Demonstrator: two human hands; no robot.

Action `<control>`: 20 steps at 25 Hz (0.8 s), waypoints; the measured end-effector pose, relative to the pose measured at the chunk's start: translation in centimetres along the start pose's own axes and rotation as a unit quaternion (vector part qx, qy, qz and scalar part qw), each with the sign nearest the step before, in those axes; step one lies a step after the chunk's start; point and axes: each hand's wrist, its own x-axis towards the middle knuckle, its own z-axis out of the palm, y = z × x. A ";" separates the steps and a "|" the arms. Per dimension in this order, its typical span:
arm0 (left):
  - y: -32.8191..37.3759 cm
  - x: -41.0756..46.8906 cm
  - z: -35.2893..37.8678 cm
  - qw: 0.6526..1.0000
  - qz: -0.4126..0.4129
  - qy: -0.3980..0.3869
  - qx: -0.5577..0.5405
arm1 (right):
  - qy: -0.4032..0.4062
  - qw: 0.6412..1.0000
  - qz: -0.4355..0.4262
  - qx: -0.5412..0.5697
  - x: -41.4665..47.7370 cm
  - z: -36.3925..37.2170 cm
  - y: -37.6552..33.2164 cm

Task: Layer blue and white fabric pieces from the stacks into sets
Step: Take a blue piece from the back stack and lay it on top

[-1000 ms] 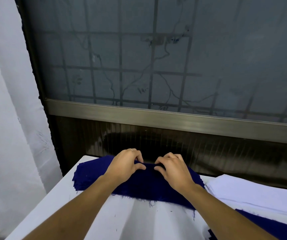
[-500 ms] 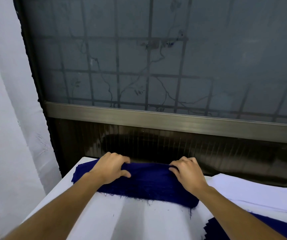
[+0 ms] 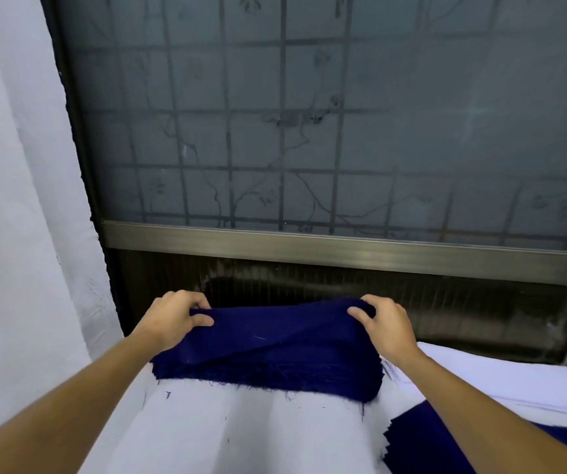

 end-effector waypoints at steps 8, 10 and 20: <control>4.6 -3.1 -2.8 0.996 0.001 0.028 -0.080 | 0.053 0.994 0.027 0.091 -3.4 -7.0 -0.6; 5.8 -4.5 -2.6 0.990 -0.003 0.047 -0.134 | 0.053 0.993 0.031 0.100 -5.2 -8.6 0.0; 11.7 -13.8 4.4 0.946 -0.060 0.178 -0.265 | 0.036 0.983 0.087 0.156 -17.7 -12.8 4.3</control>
